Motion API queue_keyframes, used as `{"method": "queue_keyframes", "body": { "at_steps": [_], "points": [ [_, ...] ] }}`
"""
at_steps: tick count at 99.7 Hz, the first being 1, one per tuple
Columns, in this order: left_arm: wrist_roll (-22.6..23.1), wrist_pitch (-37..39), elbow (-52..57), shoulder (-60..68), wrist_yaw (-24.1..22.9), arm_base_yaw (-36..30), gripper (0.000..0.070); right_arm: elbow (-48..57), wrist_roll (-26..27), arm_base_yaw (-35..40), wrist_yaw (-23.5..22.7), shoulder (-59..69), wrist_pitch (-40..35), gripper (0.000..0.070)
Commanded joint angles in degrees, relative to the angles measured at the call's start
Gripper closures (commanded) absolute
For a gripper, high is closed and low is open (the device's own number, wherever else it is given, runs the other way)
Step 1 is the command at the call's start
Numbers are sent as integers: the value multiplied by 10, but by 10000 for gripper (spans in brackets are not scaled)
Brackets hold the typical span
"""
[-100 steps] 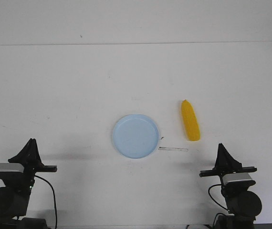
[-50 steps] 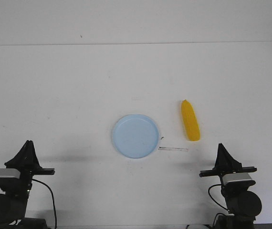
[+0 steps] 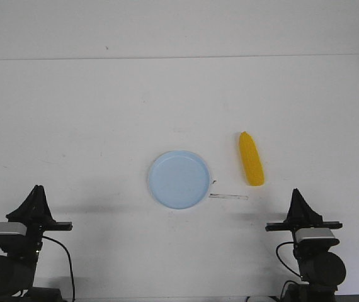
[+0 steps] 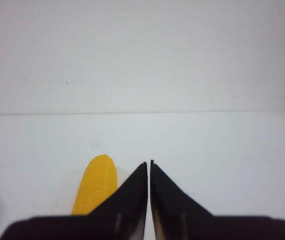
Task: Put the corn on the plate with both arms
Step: 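Reach the right gripper down over the yellow corn cob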
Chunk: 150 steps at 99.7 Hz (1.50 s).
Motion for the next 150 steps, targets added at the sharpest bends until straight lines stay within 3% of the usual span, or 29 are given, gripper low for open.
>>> {"method": "queue_keyframes", "body": {
  "at_steps": [1,41,56,77,106,124,150],
  "points": [
    [-1,8,5,-1,-1,-1,699,-1,-3,0,2,1,6,693],
    [-1,8,5,-1,-1,-1,699,-1,2,0,-1,1,38,693],
    [-1,8,5,-1,-1,-1,699,4,54,1,-1,1,111,695],
    [-1,8,5,-1,-1,-1,699,59,53,17,-3,39,87,697],
    [-1,8,5,-1,-1,-1,699,151,50,87,-7,239,91,696],
    [-1,8,5,-1,-1,-1,699,227,31,119,41,389,84,697],
    [-1,8,5,-1,-1,-1,699,376,31,149,44,597,-4,696]
  ]
}}
